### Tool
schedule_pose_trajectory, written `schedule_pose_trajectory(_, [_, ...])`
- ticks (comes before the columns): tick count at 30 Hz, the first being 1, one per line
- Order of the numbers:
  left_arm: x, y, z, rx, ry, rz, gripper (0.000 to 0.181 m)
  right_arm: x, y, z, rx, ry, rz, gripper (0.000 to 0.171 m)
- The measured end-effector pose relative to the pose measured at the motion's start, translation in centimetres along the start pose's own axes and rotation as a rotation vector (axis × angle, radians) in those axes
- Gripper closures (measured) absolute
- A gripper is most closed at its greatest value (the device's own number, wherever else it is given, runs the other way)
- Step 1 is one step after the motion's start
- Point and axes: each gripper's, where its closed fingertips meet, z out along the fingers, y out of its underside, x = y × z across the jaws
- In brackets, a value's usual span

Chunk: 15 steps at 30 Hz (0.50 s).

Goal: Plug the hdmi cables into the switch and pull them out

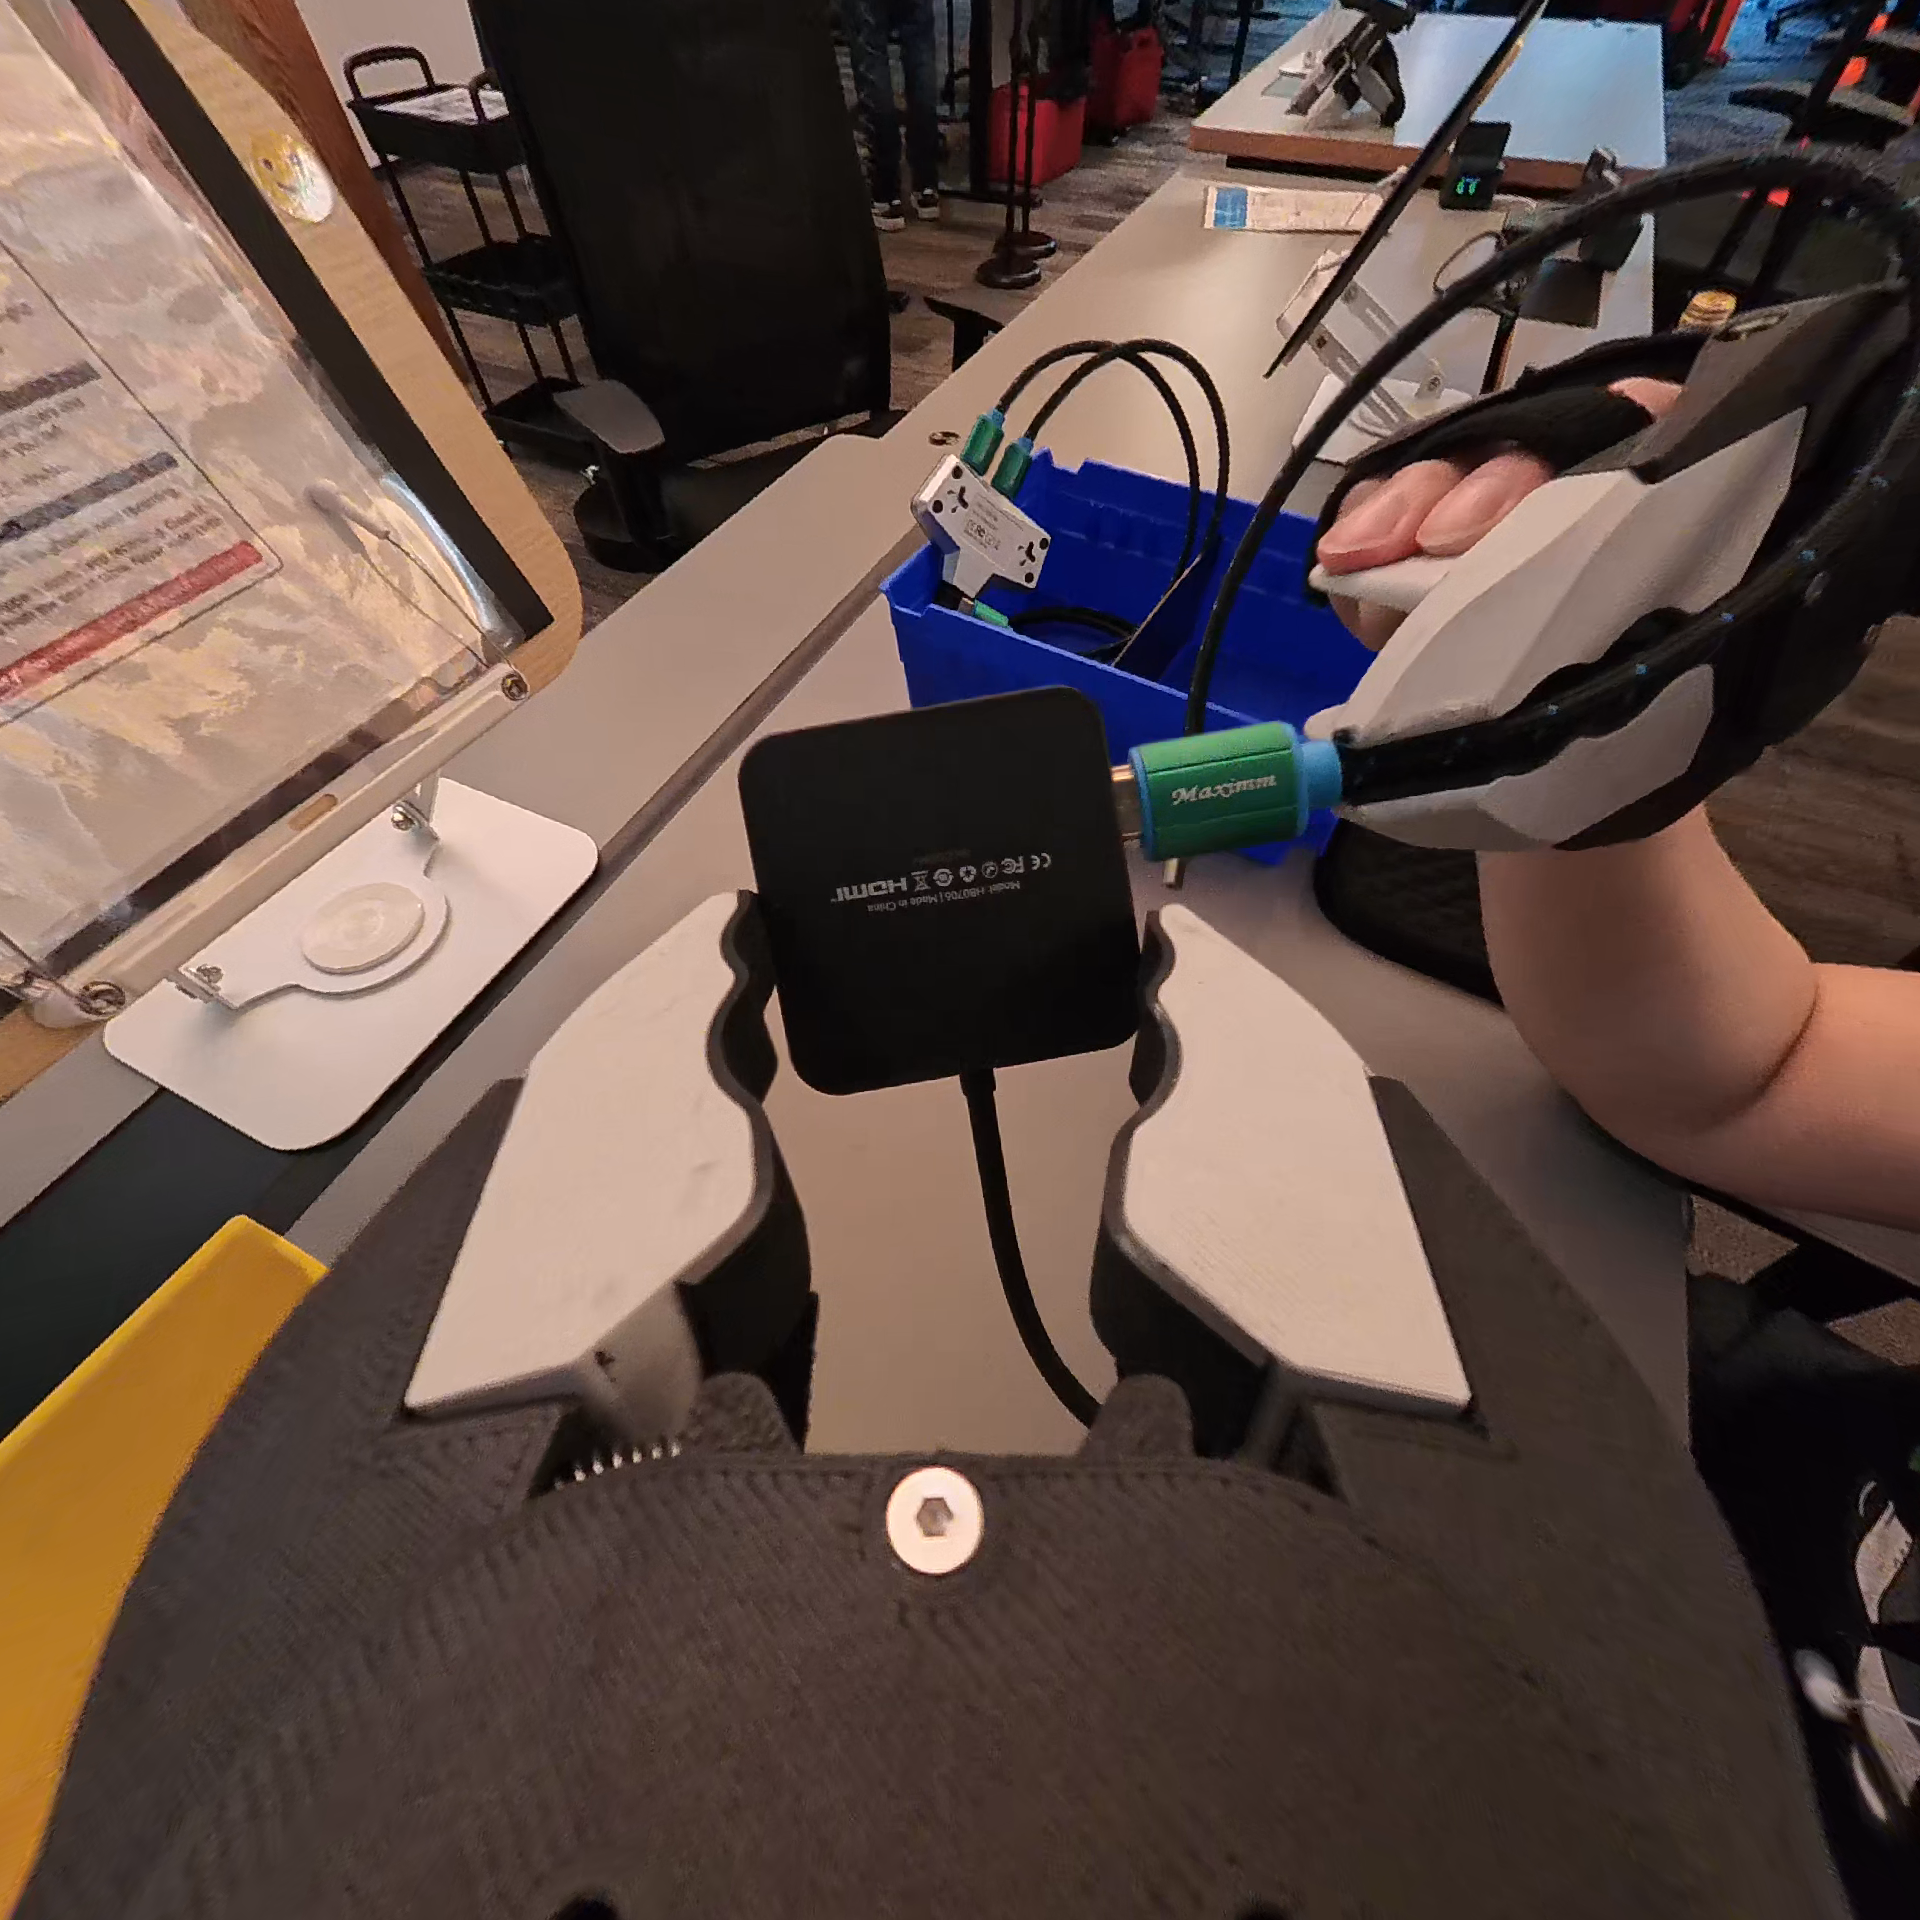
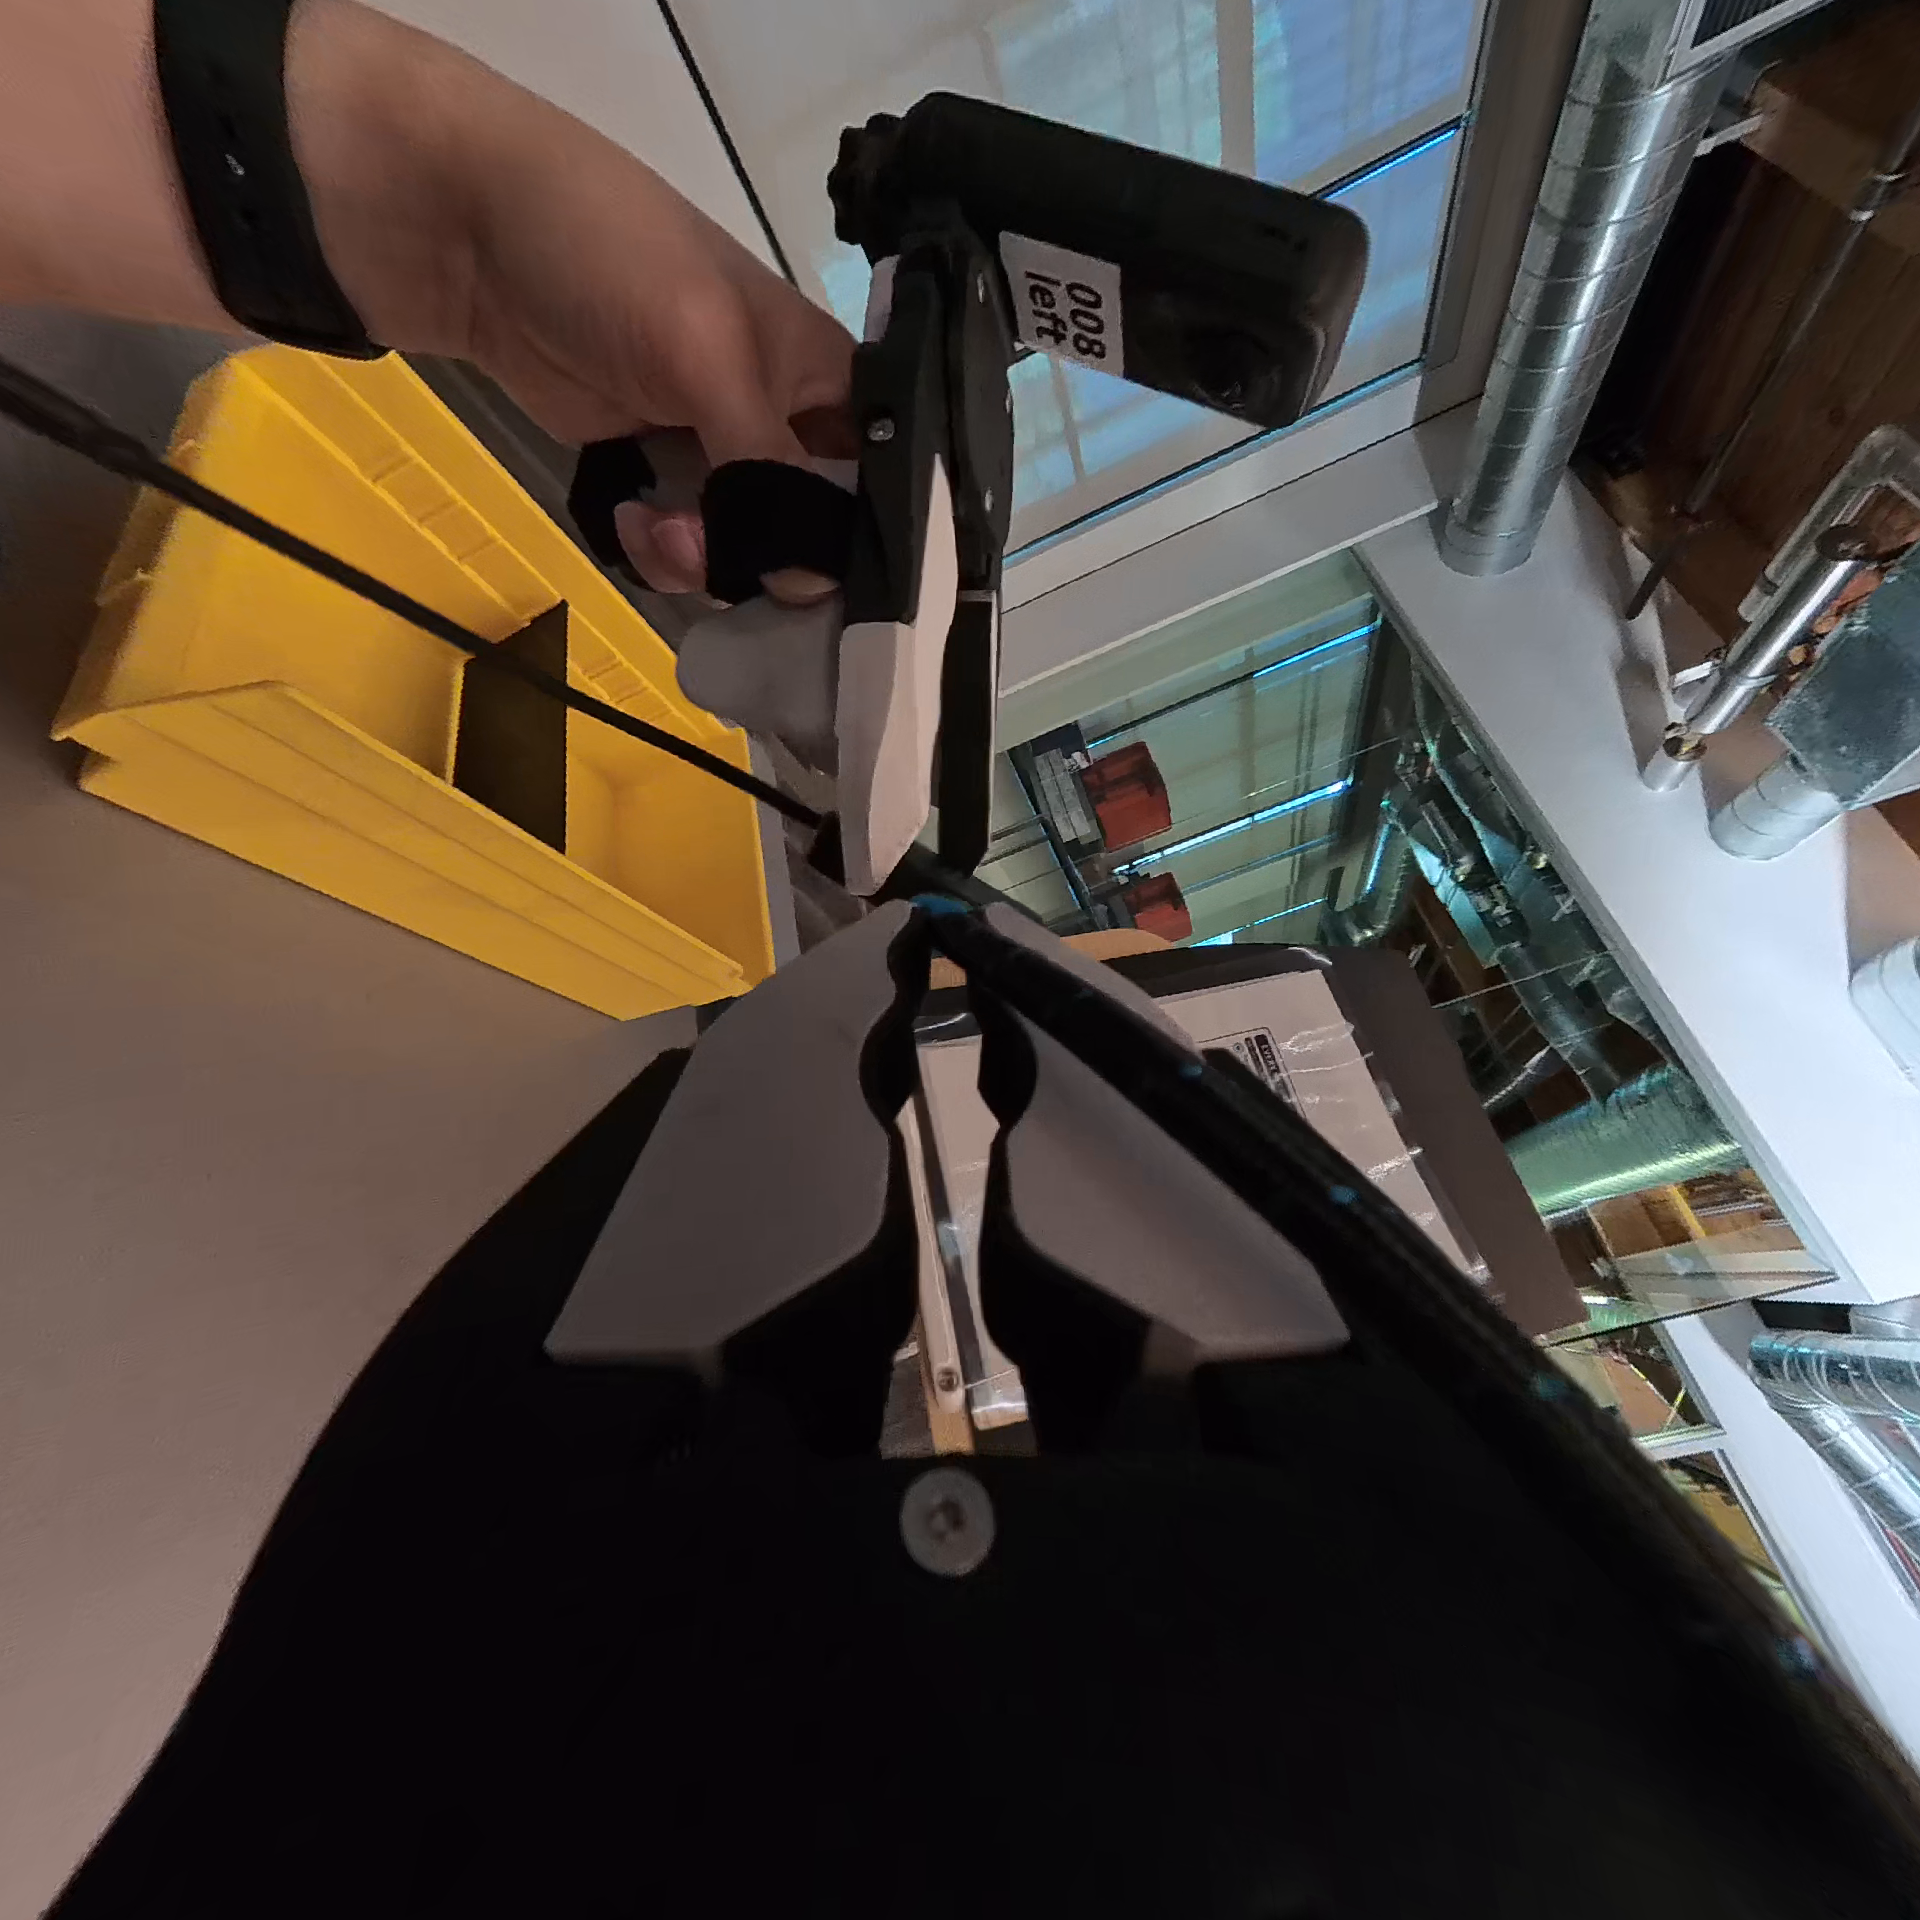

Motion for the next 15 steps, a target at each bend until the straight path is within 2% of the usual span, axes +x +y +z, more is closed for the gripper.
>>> schedule_pose_trajectory(15, [0.3,-1.2,-1.4,0.065,-0.055,0.013,0.114,0.7,-0.9,-0.1,0.107,0.056,0.028,0.164])
